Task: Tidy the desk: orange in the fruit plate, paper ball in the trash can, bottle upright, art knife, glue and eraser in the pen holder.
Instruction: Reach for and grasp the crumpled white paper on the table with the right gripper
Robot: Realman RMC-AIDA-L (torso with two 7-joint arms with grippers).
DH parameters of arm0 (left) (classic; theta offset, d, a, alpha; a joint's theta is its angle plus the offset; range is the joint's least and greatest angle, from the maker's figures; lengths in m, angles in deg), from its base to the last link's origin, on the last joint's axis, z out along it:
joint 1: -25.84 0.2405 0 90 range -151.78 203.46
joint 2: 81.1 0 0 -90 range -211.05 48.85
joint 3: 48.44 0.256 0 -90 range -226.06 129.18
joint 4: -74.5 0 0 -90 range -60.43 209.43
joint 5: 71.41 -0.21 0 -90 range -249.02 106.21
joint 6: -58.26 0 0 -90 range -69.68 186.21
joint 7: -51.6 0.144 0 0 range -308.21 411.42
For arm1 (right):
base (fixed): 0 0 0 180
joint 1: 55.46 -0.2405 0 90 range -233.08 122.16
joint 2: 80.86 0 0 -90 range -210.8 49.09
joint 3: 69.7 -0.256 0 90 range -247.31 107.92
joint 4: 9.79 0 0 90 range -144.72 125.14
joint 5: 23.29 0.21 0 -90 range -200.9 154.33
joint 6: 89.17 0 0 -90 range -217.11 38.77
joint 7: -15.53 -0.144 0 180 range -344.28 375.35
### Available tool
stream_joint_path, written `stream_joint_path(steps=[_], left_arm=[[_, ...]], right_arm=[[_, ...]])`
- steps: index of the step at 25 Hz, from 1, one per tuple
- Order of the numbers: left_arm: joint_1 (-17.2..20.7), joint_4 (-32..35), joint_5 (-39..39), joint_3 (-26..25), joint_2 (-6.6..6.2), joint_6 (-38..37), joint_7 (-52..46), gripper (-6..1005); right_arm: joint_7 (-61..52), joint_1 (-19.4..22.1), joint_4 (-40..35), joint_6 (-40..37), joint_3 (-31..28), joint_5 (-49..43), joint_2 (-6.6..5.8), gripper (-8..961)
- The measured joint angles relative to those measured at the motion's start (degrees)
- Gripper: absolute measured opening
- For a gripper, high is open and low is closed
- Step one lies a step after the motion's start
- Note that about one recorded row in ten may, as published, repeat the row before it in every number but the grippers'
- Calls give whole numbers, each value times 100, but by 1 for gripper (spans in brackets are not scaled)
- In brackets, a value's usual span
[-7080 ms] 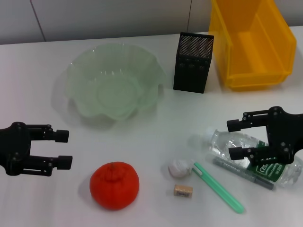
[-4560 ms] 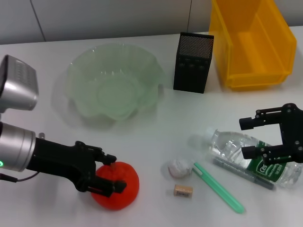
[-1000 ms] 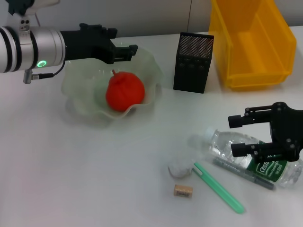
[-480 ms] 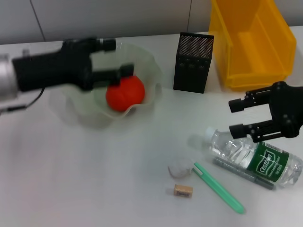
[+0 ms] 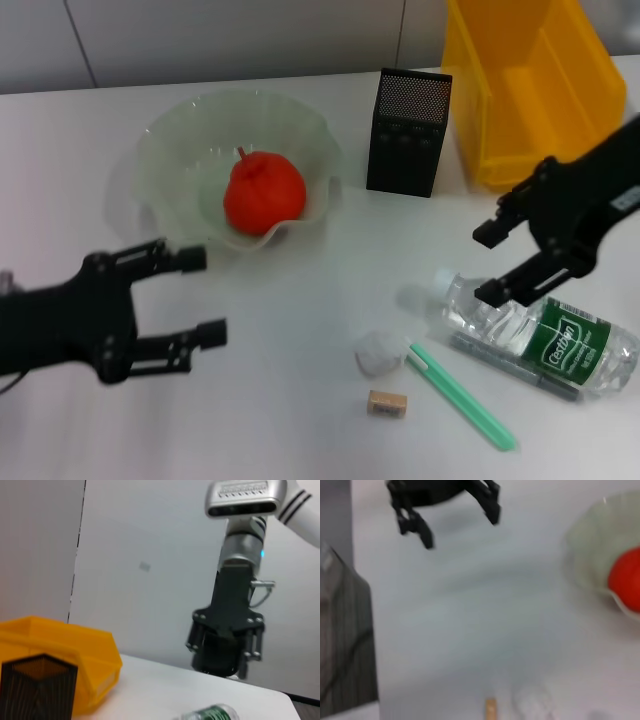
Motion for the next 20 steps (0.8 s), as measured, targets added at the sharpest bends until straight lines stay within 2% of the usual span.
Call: stream_joint_path(steps=[2, 7, 10, 13, 20], left_arm=[[56, -48, -1, 10, -24, -8, 56, 842], [274, -114, -149, 25, -66, -76, 253, 842], [298, -124, -368, 20, -24, -102, 265, 842], [272, -131, -553, -17, 42, -103, 251, 842], [258, -137, -600, -28, 69, -52, 242, 842]], right_arm=[[-108, -109, 16, 33, 172, -184, 31, 545], [-513, -466, 168, 365, 909, -871, 243, 541], [-753, -576, 421, 684, 1470, -943, 249, 539], [-876, -728, 982, 973, 1906, -979, 255, 537], [-925, -910, 1849, 1524, 2345, -830, 284, 532]])
